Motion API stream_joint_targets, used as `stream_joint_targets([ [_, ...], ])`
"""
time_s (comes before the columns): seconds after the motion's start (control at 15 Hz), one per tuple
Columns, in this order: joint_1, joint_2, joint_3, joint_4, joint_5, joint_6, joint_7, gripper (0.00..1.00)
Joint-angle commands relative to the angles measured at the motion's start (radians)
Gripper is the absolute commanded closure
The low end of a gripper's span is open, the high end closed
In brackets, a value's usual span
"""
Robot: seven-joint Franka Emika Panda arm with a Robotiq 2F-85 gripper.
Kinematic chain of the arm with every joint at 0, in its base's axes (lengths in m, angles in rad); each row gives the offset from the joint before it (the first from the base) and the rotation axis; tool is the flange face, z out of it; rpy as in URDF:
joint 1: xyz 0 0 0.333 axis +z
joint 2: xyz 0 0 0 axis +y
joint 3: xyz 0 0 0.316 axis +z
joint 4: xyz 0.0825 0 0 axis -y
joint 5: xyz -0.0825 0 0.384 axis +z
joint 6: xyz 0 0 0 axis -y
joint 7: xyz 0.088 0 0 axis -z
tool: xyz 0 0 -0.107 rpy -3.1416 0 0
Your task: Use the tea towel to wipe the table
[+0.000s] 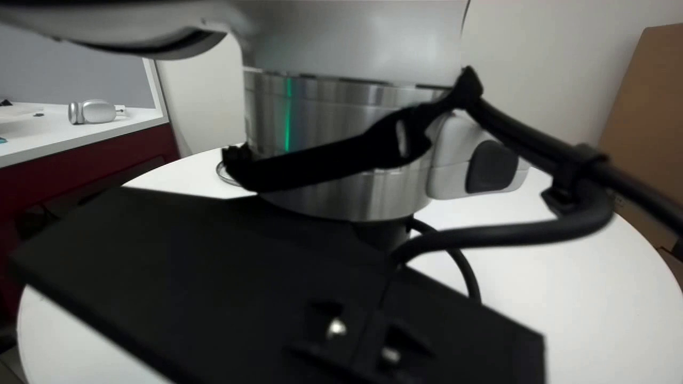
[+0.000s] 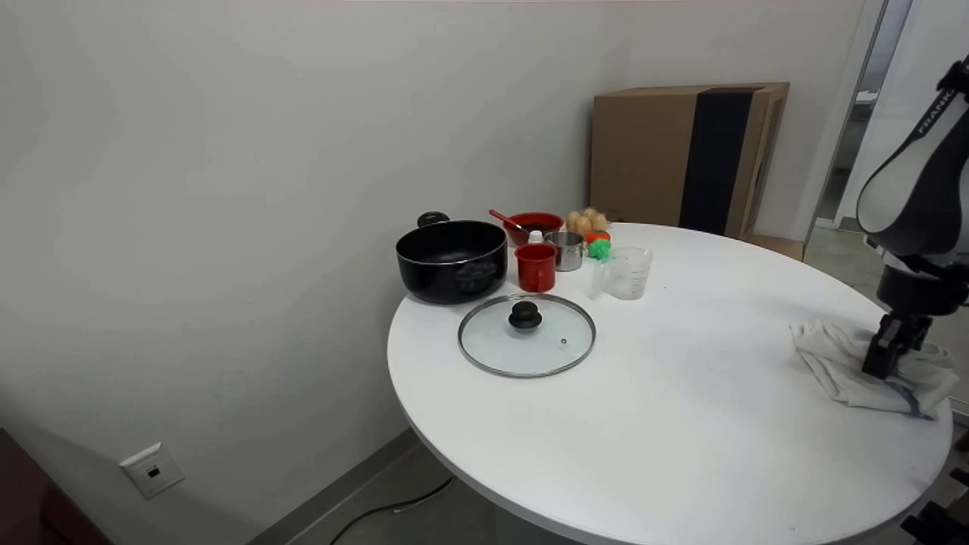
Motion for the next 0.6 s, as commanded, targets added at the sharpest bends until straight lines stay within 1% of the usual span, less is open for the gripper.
stream_joint_targets([
  [0.0,0.007,0.016,0.03,0.031,0.018,-0.004,0.013,1.0],
  [0.13,0.024,0.022,0.054,0.042,0.014,-0.003,0.013,1.0],
  [0.53,0.078,0.045,0.169,0.087,0.032,-0.002,0.002,1.0],
])
